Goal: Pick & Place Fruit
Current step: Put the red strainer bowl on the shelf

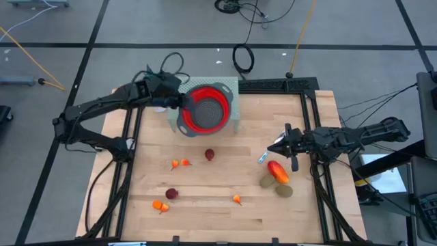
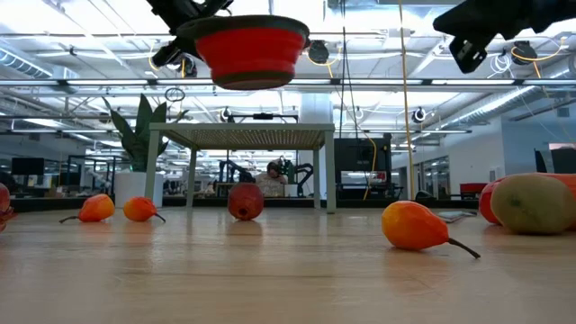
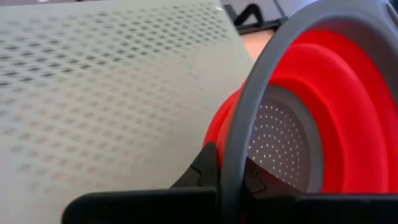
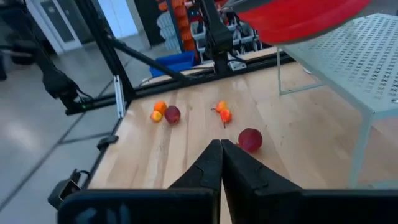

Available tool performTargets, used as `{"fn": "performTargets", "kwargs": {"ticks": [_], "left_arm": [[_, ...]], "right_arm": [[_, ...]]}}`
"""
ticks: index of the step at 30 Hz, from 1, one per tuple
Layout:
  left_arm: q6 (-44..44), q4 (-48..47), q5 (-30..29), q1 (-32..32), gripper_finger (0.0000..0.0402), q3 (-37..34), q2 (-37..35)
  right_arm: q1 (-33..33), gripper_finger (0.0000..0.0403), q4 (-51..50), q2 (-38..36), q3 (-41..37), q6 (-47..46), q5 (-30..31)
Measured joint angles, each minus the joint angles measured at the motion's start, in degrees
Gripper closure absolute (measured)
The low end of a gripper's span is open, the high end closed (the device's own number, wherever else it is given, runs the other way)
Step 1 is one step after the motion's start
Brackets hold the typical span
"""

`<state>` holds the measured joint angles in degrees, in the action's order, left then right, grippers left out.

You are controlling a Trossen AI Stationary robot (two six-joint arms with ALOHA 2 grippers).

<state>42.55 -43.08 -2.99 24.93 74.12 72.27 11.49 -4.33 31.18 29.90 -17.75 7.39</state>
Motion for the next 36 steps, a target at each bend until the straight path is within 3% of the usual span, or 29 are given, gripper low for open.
{"fn": "performTargets", "kwargs": {"ticks": [22,36], "left_arm": [[1.03,-5.14,9.76,10.73,0.0401,2.26,0.02],[2.68,-4.60,13.96,16.97,0.0402,2.26,0.04]], "right_arm": [[0.00,0.0403,-15.24,-20.00,-1.34,5.19,-0.04],[0.00,0.0403,-19.37,-27.79,-1.34,8.75,-0.02]]}}
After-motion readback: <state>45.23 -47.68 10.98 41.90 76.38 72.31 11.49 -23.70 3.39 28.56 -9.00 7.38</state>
